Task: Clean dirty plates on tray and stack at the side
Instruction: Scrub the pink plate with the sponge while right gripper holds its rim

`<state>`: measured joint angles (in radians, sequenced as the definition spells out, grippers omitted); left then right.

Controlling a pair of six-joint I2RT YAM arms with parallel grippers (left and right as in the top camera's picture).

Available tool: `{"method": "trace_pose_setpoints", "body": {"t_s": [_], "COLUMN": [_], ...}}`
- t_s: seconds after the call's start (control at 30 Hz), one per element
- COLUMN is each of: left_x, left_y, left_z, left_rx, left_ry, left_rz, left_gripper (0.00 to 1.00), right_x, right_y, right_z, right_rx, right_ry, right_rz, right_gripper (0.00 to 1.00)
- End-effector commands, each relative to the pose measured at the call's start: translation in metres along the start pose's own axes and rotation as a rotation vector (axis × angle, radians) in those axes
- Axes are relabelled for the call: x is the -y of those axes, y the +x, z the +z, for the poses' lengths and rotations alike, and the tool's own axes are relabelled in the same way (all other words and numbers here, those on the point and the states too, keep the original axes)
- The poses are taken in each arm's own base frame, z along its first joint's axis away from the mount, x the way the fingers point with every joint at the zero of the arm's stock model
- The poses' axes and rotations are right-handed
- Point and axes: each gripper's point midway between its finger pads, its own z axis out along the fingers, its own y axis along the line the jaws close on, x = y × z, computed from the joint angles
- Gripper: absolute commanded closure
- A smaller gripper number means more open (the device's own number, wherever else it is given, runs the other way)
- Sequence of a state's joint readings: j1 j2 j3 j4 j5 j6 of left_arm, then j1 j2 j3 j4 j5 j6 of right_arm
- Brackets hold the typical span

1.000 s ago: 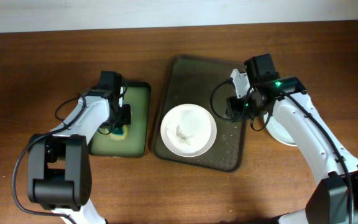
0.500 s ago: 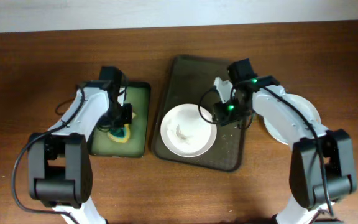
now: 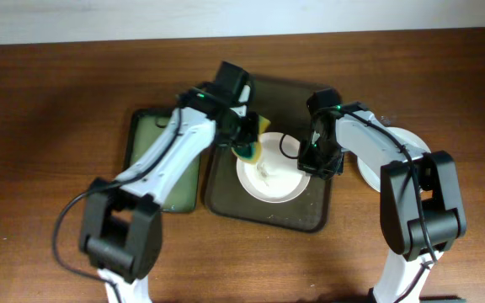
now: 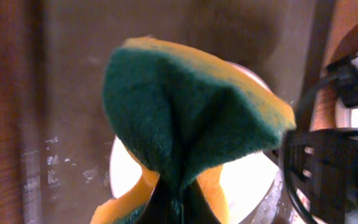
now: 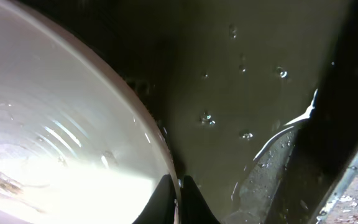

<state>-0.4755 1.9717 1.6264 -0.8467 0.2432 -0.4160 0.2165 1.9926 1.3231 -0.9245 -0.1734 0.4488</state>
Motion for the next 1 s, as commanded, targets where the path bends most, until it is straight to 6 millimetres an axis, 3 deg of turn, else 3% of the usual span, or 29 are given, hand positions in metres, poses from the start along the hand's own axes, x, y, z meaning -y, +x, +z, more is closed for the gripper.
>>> {"method": "trace_pose_setpoints", "body": {"t_s": [0.0, 0.13, 0.27, 0.3, 0.33, 0.37, 0.47, 0.6, 0.63, 0.67, 0.7, 0.73, 0.83, 0.9, 0.97], "left_x": [0.024, 0.061, 0.084, 0.074, 0.047, 0.005, -0.071, -0.107, -0.1, -0.08, -0.051, -0.003, 0.069, 0.105, 0.12], "left_y": [0.042, 0.086, 0.108, 0.106, 0.095, 0.076, 0.035, 0.022, 0.023, 0.028, 0.036, 0.051, 0.093, 0.111, 0.117], "left_z": [0.067, 0.122, 0.136, 0.137, 0.137, 0.128, 0.087, 0.072, 0.077, 0.087, 0.099, 0.115, 0.13, 0.124, 0.118], "left_rx": [-0.201, -0.306, -0.32, -0.31, -0.277, -0.229, -0.129, -0.13, -0.138, -0.168, -0.208, -0.269, -0.361, -0.407, -0.431], "left_ry": [0.126, 0.169, 0.19, 0.144, 0.012, -0.183, -0.56, -0.609, -0.555, -0.437, -0.28, -0.062, 0.16, 0.275, 0.337], "left_rz": [-0.039, 0.037, 0.159, 0.174, 0.164, 0.147, 0.135, 0.052, 0.04, 0.023, 0.031, 0.076, 0.201, 0.251, 0.261], "left_gripper": [1.0, 1.0, 1.0, 1.0, 1.0, 1.0, 1.0, 1.0, 1.0, 1.0, 1.0, 1.0, 1.0, 1.0, 1.0], "right_x": [0.017, 0.016, 0.012, 0.012, 0.012, 0.012, 0.012, 0.013, 0.013, 0.013, 0.013, 0.013, 0.013, 0.013, 0.013], "right_y": [-0.006, -0.008, -0.007, -0.007, -0.007, -0.007, -0.007, -0.006, -0.006, -0.006, -0.006, -0.006, -0.006, -0.007, -0.007], "right_z": [0.004, 0.004, 0.004, 0.004, 0.004, 0.004, 0.004, 0.004, 0.004, 0.004, 0.004, 0.004, 0.004, 0.004, 0.004], "right_rx": [0.024, 0.03, 0.025, 0.025, 0.025, 0.024, 0.025, 0.021, 0.021, 0.021, 0.021, 0.021, 0.021, 0.022, 0.023], "right_ry": [0.068, 0.065, 0.042, 0.042, 0.042, 0.042, 0.042, 0.044, 0.044, 0.045, 0.045, 0.044, 0.044, 0.044, 0.044], "right_rz": [-0.053, -0.061, -0.061, -0.061, -0.061, -0.061, -0.062, -0.061, -0.061, -0.061, -0.061, -0.061, -0.061, -0.061, -0.061], "right_gripper": [0.96, 0.96, 0.95, 0.96, 0.96, 0.96, 0.96, 0.96, 0.96, 0.96, 0.96, 0.96, 0.96, 0.96, 0.96]}}
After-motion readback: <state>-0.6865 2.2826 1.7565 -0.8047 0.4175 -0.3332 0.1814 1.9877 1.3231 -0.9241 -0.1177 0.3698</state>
